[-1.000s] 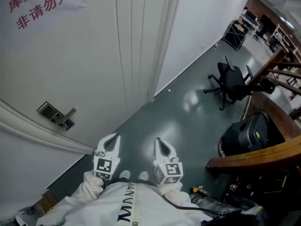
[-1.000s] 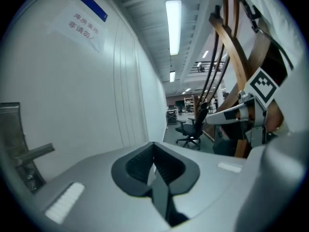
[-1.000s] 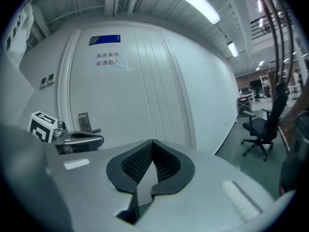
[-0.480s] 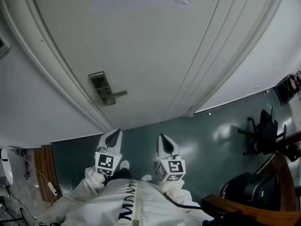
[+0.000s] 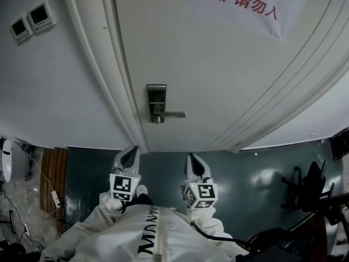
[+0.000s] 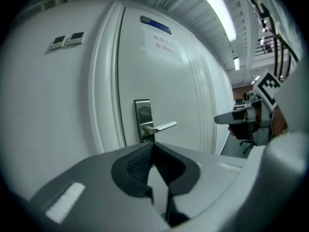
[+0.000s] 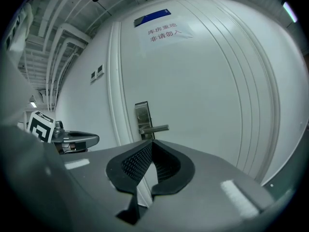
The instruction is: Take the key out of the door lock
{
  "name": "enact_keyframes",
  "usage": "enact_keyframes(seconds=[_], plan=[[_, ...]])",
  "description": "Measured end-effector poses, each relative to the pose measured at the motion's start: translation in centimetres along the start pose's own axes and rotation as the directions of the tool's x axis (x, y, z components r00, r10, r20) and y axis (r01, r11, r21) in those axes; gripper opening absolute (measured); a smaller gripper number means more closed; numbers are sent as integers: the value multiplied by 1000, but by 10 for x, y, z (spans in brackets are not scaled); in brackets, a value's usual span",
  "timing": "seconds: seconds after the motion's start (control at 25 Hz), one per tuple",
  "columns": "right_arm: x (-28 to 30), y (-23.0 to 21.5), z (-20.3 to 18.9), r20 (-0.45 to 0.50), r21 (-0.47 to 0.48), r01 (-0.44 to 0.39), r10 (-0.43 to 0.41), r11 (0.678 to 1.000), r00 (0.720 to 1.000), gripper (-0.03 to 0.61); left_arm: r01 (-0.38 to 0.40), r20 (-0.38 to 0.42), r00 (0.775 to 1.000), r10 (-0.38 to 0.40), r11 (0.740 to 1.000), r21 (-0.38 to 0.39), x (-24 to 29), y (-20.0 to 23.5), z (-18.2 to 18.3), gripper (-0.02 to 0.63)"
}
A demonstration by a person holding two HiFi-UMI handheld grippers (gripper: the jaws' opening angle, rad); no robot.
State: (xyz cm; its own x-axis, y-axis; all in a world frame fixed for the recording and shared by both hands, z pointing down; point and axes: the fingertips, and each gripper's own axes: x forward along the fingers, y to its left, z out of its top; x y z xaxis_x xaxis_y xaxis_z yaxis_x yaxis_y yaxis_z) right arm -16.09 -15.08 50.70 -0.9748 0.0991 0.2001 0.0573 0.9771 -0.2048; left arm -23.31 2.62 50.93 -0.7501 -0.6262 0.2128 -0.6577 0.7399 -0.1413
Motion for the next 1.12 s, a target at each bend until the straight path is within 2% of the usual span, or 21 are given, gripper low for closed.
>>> enact_keyframes(seconds=[0.32,0.56,0.92,1.12], plan=[[47,36,8,-13,-23,10,-10,1000,1000,0,-1,26,1000,1,1000,-14,14,59,1,0],[73,51,13,-17,-33,53,-53,998,998,0,7,26,1000,-6,1000,-15,19,101,-7,0],[90,47,7,-49,7,32,-31,999,998,0,2,20,1000,-1,999,-34,33,100,-7,0],[105,36,2,-59,68,28,-24,997,998,2,-19,9,1000,19,999,-33,38,102,-6,0]])
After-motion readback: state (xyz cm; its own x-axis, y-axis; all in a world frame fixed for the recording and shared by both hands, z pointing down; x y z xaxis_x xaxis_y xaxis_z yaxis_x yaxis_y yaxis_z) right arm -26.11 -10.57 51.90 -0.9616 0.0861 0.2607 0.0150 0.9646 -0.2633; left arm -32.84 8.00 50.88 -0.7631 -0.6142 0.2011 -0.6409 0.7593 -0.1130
